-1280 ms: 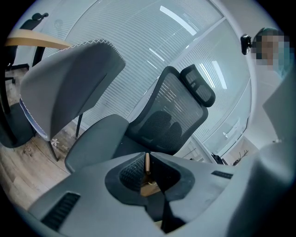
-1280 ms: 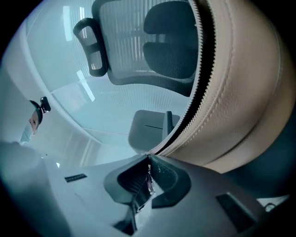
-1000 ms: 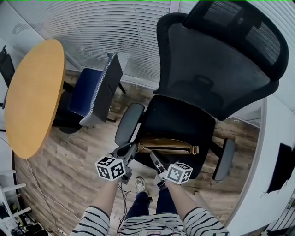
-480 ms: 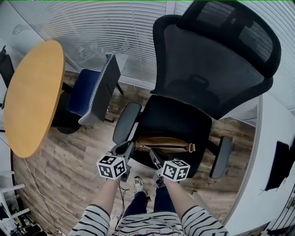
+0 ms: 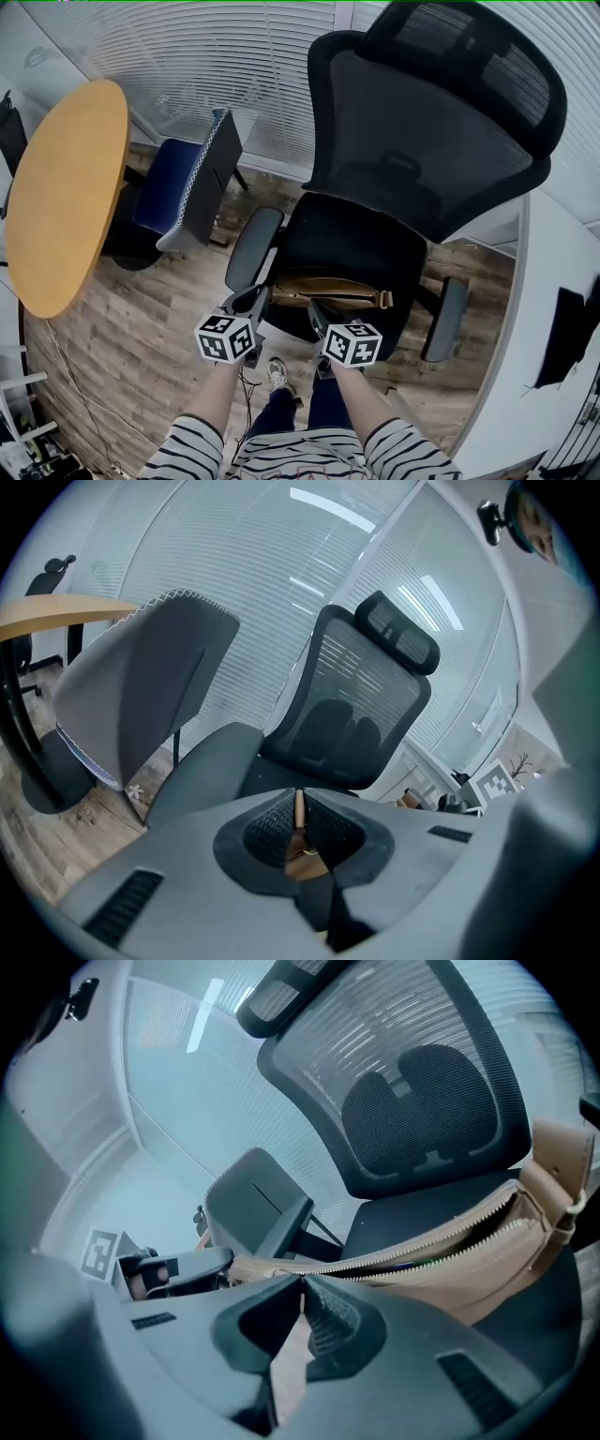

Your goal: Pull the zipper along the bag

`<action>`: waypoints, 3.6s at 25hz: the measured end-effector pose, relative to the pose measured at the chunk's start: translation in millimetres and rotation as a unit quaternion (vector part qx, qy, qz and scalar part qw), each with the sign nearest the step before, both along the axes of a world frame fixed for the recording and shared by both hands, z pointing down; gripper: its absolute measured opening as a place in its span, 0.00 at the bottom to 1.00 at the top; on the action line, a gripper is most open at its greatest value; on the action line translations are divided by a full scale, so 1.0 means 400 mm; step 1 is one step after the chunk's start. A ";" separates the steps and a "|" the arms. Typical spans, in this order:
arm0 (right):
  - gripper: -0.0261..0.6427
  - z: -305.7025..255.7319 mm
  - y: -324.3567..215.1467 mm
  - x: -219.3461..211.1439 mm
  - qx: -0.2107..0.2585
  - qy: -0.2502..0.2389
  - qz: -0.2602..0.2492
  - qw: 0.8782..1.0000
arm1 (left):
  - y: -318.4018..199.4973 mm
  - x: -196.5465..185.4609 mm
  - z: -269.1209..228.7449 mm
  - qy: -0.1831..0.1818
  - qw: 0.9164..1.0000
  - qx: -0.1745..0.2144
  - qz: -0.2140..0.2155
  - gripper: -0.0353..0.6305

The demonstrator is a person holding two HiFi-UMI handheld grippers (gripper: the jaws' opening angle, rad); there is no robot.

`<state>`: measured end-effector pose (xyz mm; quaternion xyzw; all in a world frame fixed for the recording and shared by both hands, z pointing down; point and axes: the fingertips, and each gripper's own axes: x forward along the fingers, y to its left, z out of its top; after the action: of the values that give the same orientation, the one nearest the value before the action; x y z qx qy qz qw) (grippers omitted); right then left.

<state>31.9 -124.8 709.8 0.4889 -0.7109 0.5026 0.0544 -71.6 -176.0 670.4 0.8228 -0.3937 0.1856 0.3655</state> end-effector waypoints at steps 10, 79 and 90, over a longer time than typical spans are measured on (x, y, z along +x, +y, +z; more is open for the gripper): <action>0.09 0.016 0.020 0.083 -0.013 0.030 0.018 0.999 | -0.003 -0.009 0.003 -0.011 1.000 0.005 -0.014 0.12; 0.09 -0.048 0.185 0.402 -0.024 0.164 0.147 0.975 | 0.012 0.011 -0.004 -0.069 0.995 0.048 -0.044 0.12; 0.10 -0.032 0.215 0.392 -0.042 0.166 0.159 0.972 | 0.017 0.025 -0.016 -0.083 0.995 0.053 -0.005 0.12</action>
<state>188.9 -38.7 696.9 0.6696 -0.5833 0.4462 0.1110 -61.5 -169.2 663.9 0.8206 -0.4361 0.2305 0.2887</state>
